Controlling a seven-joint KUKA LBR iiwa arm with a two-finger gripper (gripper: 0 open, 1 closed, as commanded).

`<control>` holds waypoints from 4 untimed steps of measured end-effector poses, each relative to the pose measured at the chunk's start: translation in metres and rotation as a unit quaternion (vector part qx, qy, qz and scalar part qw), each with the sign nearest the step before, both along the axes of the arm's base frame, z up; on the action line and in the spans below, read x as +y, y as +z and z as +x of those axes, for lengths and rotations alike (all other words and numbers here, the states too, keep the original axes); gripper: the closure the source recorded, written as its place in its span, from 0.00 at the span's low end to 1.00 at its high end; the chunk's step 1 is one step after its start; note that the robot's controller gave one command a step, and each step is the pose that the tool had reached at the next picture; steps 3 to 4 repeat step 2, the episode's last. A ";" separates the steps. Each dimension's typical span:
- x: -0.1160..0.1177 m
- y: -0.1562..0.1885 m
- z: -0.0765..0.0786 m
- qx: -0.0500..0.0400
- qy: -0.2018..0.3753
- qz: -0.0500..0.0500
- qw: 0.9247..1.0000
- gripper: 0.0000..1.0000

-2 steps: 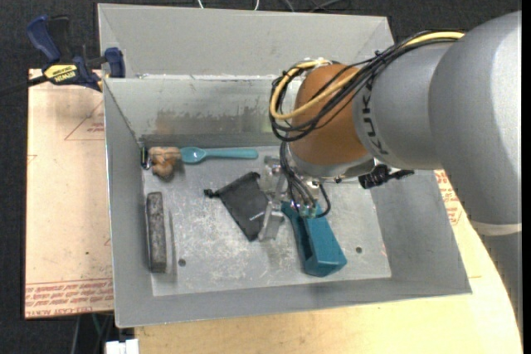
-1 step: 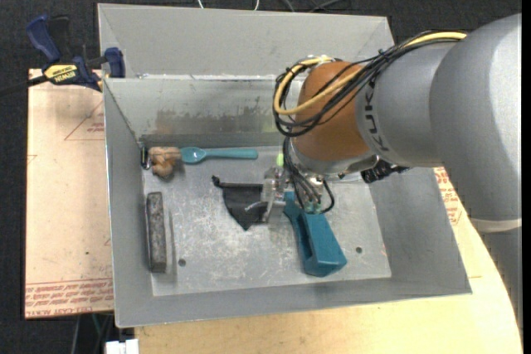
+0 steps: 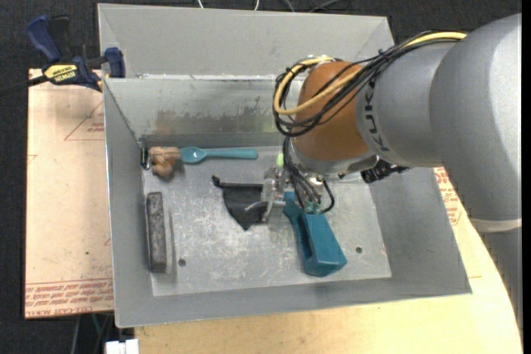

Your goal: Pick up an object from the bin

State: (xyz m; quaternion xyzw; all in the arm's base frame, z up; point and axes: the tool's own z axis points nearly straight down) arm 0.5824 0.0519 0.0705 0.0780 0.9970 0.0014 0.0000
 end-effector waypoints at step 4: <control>0.005 0.136 -0.031 0.004 0.008 0.000 1.000 1.00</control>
Offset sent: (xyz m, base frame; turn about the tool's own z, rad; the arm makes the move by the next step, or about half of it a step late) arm -0.0402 0.0107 0.1573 -0.0247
